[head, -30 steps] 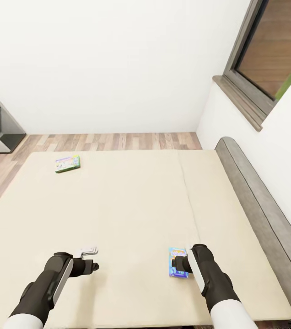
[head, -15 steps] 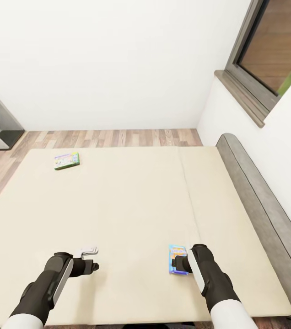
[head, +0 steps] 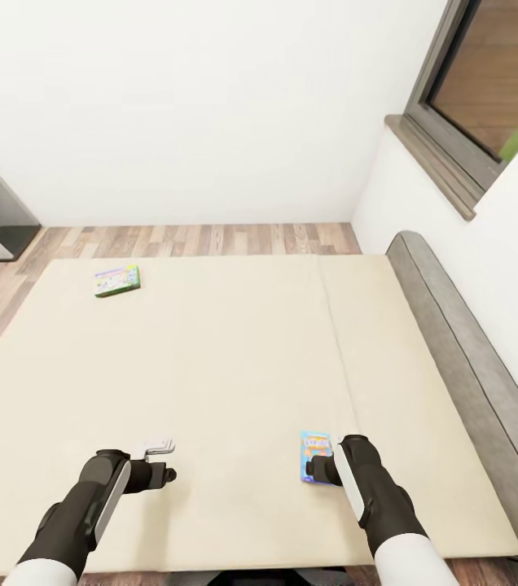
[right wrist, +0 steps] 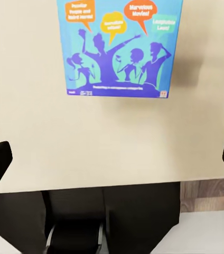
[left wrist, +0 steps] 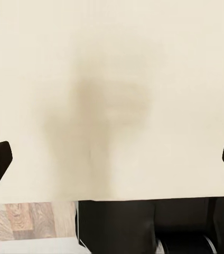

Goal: Put all the toys in the child's room - the three board games (two on the bed and one on the table), the two jigsaw puzzles on the table, and the tennis ball on the table - inside the toy box on the table in the child's room.

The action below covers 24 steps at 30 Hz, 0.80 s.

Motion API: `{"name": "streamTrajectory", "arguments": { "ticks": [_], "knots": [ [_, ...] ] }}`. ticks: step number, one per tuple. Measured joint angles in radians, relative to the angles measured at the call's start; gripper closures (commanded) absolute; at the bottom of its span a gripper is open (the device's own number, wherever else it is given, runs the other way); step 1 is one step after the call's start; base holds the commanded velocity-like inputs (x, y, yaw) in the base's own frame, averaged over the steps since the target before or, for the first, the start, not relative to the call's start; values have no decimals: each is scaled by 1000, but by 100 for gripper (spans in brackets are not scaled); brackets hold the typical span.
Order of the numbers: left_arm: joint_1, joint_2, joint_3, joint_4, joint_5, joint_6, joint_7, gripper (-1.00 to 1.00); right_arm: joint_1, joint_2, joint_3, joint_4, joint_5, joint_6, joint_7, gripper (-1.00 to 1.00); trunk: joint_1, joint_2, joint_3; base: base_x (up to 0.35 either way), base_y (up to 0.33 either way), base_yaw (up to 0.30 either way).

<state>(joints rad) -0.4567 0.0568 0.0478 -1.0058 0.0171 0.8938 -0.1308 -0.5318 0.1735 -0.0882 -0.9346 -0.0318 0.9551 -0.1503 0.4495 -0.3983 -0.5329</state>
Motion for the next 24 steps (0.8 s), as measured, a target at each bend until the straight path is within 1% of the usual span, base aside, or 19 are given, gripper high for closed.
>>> {"name": "streamTrajectory", "arguments": {
  "ticks": [24],
  "knots": [
    [0, 0, 0, 0, 0, 0, 1, -100, 0, 0, 0, 0, 0, 0, 0, -100, 0, 0, -39, 0, 0, 0]
  ]
}}
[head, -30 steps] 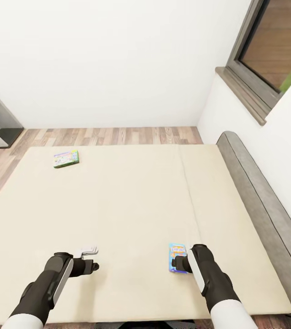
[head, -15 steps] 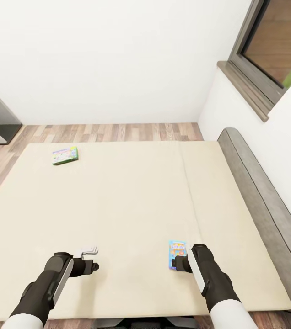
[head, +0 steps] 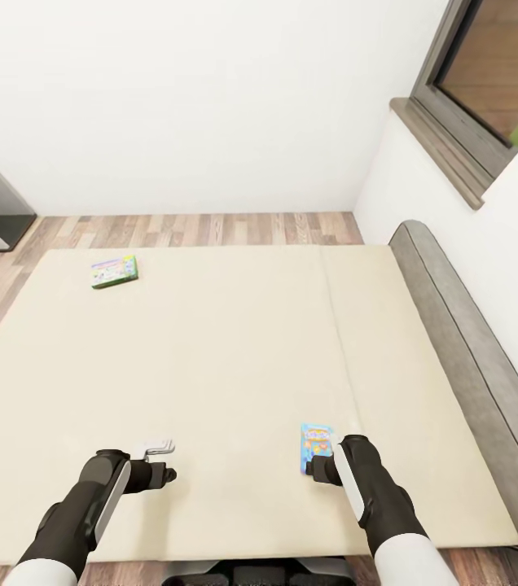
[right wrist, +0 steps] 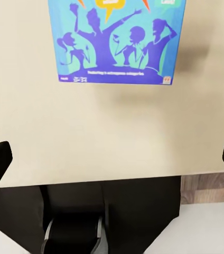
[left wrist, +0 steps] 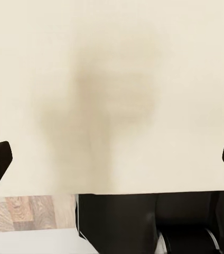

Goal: Put all the toys in the child's room - the three board games (two on the bed and one on the table), the two jigsaw puzzles on the table, and the tennis ball on the table - inside the toy box on the table in the child's room.

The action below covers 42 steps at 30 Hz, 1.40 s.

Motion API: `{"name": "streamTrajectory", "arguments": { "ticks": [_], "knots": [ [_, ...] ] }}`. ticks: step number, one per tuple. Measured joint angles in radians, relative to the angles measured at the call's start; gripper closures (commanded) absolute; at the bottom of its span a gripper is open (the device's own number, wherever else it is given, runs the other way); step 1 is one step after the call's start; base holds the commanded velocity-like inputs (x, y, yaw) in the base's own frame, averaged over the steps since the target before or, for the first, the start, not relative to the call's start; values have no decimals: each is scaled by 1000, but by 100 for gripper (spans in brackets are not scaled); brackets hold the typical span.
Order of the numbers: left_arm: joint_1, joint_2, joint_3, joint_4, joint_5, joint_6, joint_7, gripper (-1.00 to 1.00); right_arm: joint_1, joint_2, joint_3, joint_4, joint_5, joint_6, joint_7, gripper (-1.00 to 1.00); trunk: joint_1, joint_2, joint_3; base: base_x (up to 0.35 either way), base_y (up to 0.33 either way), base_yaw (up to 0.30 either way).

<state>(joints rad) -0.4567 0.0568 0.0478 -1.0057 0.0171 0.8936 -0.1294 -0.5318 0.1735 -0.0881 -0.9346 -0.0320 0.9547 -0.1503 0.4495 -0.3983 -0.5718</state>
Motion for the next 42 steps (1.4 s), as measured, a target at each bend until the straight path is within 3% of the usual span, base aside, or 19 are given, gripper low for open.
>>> {"name": "streamTrajectory", "arguments": {
  "ticks": [21, 29, 42],
  "knots": [
    [0, 0, 0, 0, 0, 0, 2, -100, 0, 0, 0, -1, -1, -1, 0, -100, 0, 0, -33, 0, 0, 0],
    [0, 0, 0, 0, 0, 0, 2, -100, 0, 0, 5, 1, 6, -57, -2, -100, 0, 0, -36, 0, 0, 0],
    [0, 0, 0, 0, 0, 0, 3, -100, 0, 0, 7, 2, 8, -71, -3, -100, 0, 0, -36, 0, 0, 0]
  ]
}}
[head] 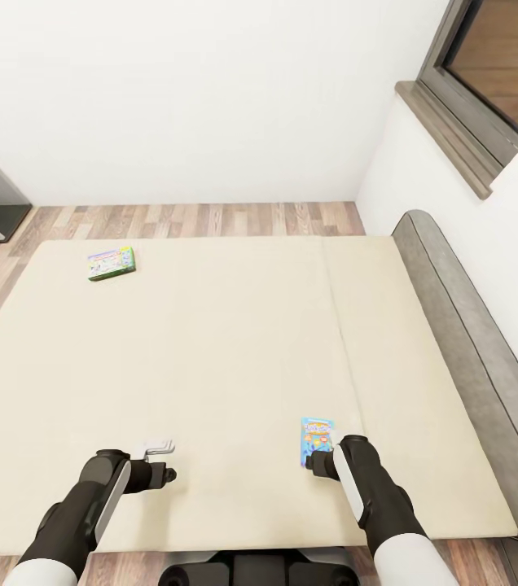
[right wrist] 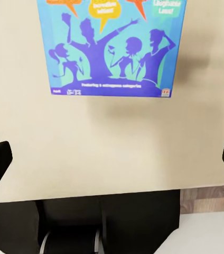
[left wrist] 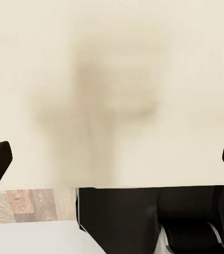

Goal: Put all the toys in the child's room - the three board games (two on the bed and one on the table), the two jigsaw puzzles on the table, and the tennis ball on the table - inside the toy box on the table in the child's room.

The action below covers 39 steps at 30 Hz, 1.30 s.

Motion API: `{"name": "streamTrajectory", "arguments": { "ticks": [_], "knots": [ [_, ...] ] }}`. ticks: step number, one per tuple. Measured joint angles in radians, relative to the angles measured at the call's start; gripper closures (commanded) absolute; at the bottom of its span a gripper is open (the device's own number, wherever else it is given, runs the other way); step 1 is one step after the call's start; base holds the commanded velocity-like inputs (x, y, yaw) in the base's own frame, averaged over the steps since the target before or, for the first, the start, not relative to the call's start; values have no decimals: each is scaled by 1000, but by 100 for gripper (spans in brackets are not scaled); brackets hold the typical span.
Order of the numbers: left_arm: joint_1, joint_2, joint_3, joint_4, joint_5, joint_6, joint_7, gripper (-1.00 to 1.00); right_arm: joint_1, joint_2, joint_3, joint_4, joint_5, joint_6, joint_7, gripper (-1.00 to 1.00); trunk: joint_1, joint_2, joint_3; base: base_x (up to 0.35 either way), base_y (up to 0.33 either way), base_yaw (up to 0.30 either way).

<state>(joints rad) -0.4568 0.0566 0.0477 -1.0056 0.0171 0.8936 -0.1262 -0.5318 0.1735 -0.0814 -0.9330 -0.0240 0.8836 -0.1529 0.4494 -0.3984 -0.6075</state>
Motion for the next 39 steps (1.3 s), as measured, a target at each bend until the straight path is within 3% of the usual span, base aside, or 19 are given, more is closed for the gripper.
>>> {"name": "streamTrajectory", "arguments": {
  "ticks": [19, 33, 35, 39],
  "knots": [
    [-1, 2, 0, -15, 1, 5, -5, -100, -1, 0, -10, -8, -1, -45, 1, -100, 0, 0, 0, 0, 0, 0],
    [-96, 4, 4, -22, 1, 31, -9, -100, -64, 0, -10, -6, 3, -48, -3, -100, 0, 0, 0, 0, 0, 0],
    [-112, 6, 11, -21, 1, 34, -9, -100, -69, 0, -10, -5, 2, -51, -3, -100, 0, 0, 0, 0, 0, 0],
    [-126, 8, 61, -21, 2, 37, -9, -100, -76, 0, -10, -4, 2, -53, -3, -100, 0, 0, 0, 0, 0, 0]
  ]
}}
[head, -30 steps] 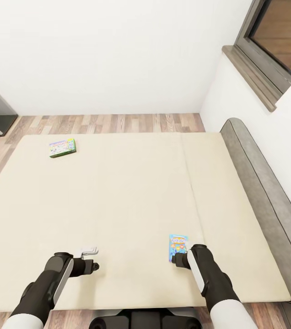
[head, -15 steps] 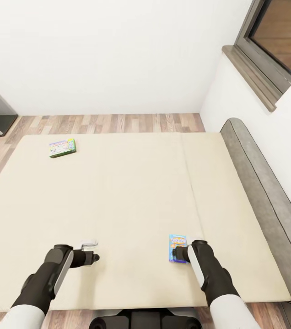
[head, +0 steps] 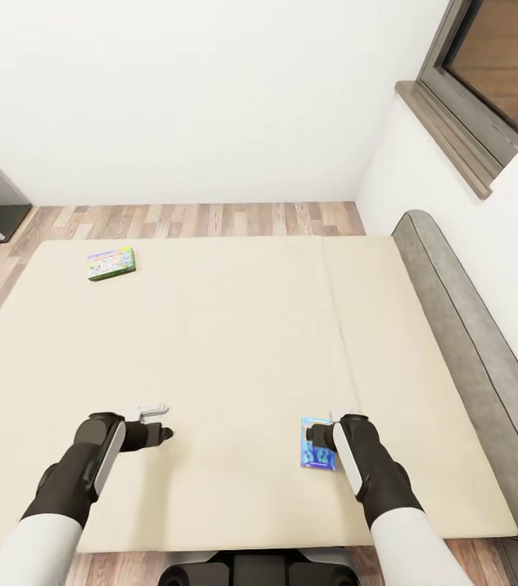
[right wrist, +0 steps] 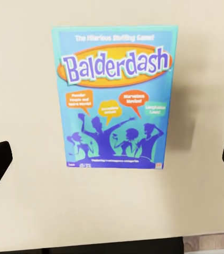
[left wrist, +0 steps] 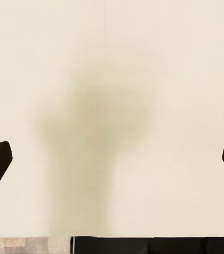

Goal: Put all the toys in the child's room - the three board games (two on the bed and one on the table), the two jigsaw puzzles on the table, and the tennis ball on the table - inside the toy box on the table in the child's room.

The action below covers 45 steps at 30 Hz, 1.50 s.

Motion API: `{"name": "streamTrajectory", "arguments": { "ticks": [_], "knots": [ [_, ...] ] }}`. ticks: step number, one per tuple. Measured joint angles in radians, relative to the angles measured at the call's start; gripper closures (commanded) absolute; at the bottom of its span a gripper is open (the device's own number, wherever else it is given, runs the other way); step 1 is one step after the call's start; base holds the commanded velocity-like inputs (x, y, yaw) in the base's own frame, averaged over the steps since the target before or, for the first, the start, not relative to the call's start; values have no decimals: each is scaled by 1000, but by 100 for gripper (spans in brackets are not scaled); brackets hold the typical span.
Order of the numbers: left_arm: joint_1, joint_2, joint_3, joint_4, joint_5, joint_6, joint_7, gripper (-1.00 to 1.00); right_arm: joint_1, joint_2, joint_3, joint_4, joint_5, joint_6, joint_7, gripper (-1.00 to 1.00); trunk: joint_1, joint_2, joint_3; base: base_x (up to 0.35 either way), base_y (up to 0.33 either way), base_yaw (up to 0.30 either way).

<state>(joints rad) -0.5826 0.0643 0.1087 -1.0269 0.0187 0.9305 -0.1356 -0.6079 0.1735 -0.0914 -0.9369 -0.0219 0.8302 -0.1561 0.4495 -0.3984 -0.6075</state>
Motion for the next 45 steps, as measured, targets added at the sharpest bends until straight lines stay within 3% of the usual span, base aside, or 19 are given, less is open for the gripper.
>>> {"name": "streamTrajectory", "arguments": {
  "ticks": [9, 13, 40, 45],
  "knots": [
    [-18, 2, 93, 0, 3, 7, -3, -100, -11, 0, -1, 1, -6, -2, -1, -100, 0, 0, 0, 0, 0, 0],
    [-20, -1, 107, 1, 4, 7, -3, -100, -11, 0, -2, 1, -7, -3, 0, -100, 0, 0, 0, 0, 0, 0],
    [-21, -2, 114, 7, 3, 5, -7, -100, -10, 0, -2, 7, -13, -38, 4, -100, 0, 0, 0, 0, 0, 0],
    [-21, 17, 135, 1, 54, 34, -100, -100, -10, 0, -2, 7, -13, -39, 6, -100, 0, 0, 0, 0, 0, 0]
  ]
}}
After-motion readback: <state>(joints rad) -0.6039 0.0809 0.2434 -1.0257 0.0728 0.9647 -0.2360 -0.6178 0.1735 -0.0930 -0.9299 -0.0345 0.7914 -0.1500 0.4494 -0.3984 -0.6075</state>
